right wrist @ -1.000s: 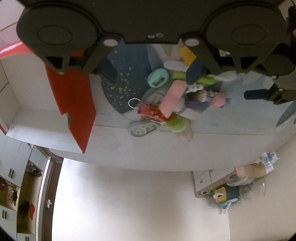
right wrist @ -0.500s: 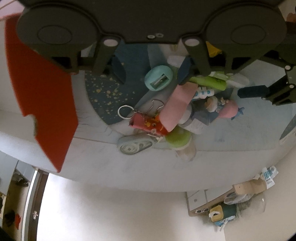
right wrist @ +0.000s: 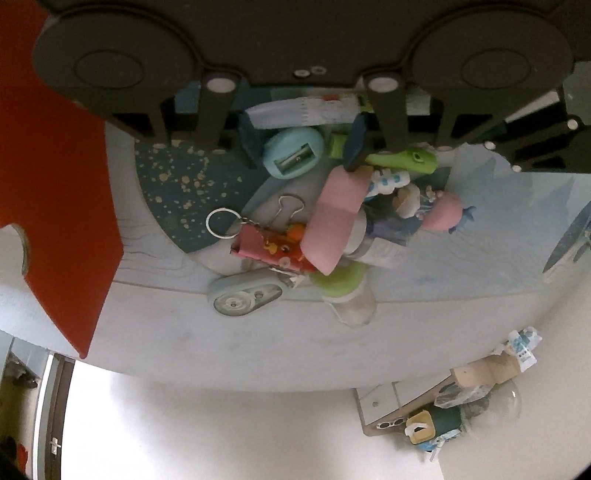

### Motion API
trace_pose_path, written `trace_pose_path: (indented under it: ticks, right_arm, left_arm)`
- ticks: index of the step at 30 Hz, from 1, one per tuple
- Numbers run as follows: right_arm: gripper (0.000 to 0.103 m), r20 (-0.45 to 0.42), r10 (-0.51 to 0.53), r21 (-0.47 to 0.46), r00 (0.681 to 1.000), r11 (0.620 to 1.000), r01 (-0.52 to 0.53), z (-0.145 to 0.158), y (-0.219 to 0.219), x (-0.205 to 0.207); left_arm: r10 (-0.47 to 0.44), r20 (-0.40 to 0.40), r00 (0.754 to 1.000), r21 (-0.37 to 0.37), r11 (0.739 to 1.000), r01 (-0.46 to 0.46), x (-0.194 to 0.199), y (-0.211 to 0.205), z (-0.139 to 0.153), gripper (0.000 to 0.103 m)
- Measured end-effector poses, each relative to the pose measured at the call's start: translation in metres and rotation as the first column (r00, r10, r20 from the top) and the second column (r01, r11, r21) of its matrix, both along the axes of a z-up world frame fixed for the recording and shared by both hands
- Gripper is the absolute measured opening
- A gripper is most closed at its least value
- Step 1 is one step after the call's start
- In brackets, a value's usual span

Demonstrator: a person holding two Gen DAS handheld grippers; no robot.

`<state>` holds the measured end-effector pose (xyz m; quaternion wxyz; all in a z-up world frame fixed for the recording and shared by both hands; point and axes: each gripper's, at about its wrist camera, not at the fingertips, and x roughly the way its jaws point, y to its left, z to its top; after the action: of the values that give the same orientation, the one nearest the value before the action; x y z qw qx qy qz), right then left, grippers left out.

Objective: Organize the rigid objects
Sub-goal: 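Grasp the white-green marker with the left tool while the right tool grasps the teal sharpener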

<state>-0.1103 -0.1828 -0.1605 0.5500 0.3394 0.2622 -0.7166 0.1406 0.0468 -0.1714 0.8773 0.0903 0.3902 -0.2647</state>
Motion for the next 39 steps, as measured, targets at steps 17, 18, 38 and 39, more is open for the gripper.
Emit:
trace_pose_path:
  ticks: [17, 18, 38, 39]
  right_arm:
    - [0.023, 0.006, 0.004, -0.026, 1.000, 1.000, -0.004, 0.012, 0.011, -0.009]
    - [0.023, 0.002, 0.005, -0.026, 1.000, 1.000, -0.005, 0.012, 0.012, -0.008]
    - [0.049, -0.044, 0.056, 0.058, 0.997, 0.997, -0.054, -0.001, -0.013, -0.013]
    - [0.049, -0.043, 0.059, 0.058, 0.997, 0.997, -0.056, -0.001, -0.014, -0.014]
  left_arm:
    - [-0.073, -0.031, 0.997, -0.034, 0.997, 0.072, -0.008, -0.008, 0.003, 0.023]
    - [-0.073, -0.032, 0.997, -0.032, 0.997, 0.072, -0.009, -0.007, 0.003, 0.023]
    - [-0.192, -0.014, 0.981, 0.002, 0.981, 0.192, -0.004, -0.026, 0.003, 0.022]
    - [-0.195, -0.014, 0.981, -0.001, 0.981, 0.195, -0.002, -0.027, 0.002, 0.022]
